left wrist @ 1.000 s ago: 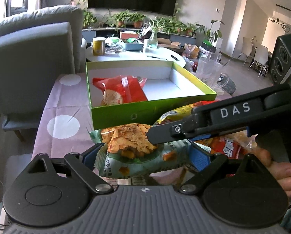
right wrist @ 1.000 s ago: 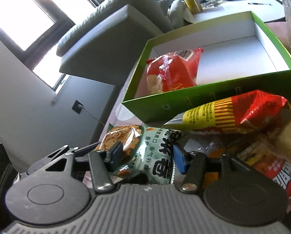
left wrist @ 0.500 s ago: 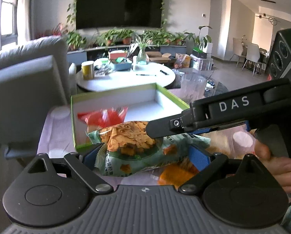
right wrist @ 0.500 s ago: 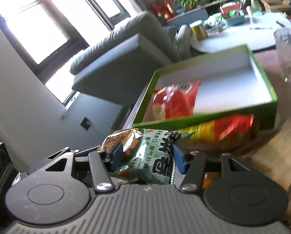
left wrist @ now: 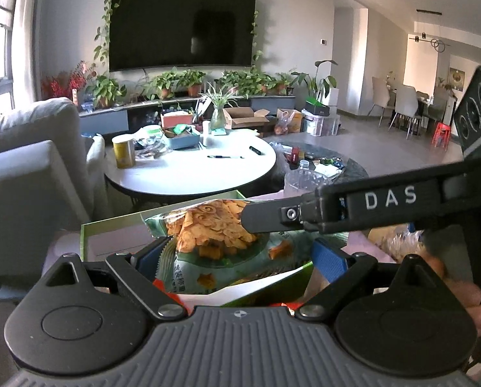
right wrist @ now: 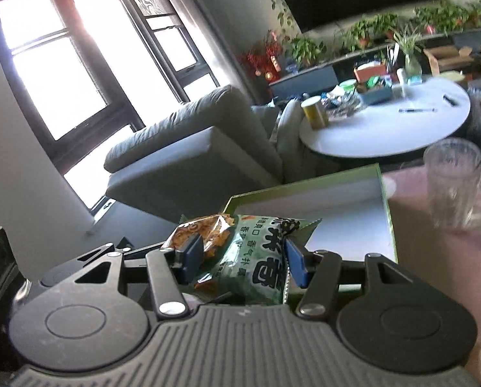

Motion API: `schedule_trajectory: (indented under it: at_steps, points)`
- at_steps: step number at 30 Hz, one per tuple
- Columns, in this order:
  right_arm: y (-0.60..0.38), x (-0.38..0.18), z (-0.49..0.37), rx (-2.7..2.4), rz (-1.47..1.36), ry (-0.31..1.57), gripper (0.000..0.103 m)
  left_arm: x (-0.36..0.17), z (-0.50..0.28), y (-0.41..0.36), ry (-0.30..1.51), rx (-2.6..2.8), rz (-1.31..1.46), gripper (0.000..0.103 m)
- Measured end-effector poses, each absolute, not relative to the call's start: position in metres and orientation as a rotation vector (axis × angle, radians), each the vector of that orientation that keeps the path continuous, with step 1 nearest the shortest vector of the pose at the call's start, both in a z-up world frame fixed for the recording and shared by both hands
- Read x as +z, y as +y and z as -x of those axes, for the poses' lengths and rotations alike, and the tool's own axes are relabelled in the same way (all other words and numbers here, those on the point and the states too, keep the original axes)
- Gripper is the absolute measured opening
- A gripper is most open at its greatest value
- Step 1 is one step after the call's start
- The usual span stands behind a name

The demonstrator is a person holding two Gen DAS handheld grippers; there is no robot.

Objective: Organize snacks
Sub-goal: 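Lift the chip bag over the green box and lower it inside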

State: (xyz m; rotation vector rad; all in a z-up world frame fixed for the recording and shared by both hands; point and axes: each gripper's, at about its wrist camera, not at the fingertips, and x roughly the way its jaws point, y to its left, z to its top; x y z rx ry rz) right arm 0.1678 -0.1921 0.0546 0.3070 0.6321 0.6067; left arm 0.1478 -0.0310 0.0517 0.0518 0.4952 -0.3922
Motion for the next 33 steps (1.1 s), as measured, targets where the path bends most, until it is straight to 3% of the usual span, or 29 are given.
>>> schedule_trajectory:
  at_steps: [33]
  points:
    - [-0.206,-0.002,-0.223,0.508,-0.275,0.718,0.078,-0.011,-0.208,-0.054,0.661,-0.364,-0.052,0.093]
